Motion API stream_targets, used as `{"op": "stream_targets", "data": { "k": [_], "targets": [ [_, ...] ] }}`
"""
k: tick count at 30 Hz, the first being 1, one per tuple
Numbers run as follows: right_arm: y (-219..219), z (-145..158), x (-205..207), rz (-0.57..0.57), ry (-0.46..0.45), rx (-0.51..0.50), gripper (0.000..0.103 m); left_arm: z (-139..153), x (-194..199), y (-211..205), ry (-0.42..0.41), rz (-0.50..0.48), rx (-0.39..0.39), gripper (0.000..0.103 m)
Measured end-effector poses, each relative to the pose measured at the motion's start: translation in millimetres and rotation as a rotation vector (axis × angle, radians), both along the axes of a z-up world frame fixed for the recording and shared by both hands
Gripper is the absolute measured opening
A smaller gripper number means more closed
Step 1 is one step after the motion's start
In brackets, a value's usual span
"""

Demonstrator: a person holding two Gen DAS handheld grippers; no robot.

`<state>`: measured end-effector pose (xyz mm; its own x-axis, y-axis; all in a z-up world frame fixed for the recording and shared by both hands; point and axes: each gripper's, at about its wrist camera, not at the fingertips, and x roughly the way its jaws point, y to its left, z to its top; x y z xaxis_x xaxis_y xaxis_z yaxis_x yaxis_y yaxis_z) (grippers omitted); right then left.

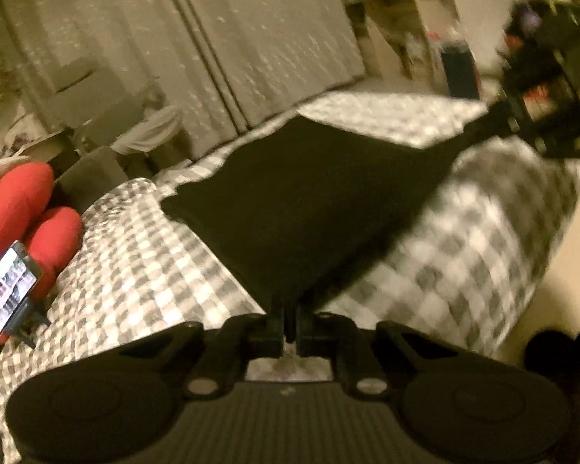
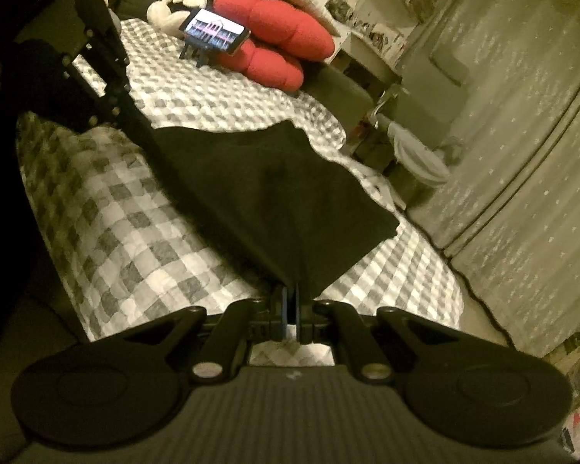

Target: Fold clothes

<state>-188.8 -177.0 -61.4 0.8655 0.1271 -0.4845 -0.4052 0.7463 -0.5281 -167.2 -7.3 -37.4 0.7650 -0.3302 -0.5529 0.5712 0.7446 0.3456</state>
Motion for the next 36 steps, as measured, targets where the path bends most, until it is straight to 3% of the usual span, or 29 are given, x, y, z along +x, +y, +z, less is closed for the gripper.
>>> {"op": "stream_targets", "data": {
  "k": [7,18,23,26,31,36],
  "targets": [
    [-3.0,11.5,-1.1,-0.012,-0.066,0.048,0.003,10.8,3.2,5.6,-0.032,0.036,-0.084,0.005],
    [-3.7,14.8,3.5,-0.026,-0.080,0.058,0.004,9.8,6.6,8.0,-0.012,0.032,-0.093,0.005],
    [-7.4,9.3,8.1,-0.033,-0.001,0.061,0.004,6.3,9.4,5.5,0.021,0.030,-0.093,0.006],
    [-7.6,12.5,7.0,-0.031,-0.020,0.079,0.004,5.9,10.9,5.3,0.033,0.037,-0.090,0.006],
    [-11.4,22.4,11.6,-0.056,-0.057,0.144,0.004,16.1,16.4,15.3,0.080,0.035,-0.182,0.006],
    [-8.3,20.1,15.4,-0.055,-0.055,0.130,0.004,15.9,18.4,18.7,0.113,-0.003,-0.161,0.010]
  ]
}}
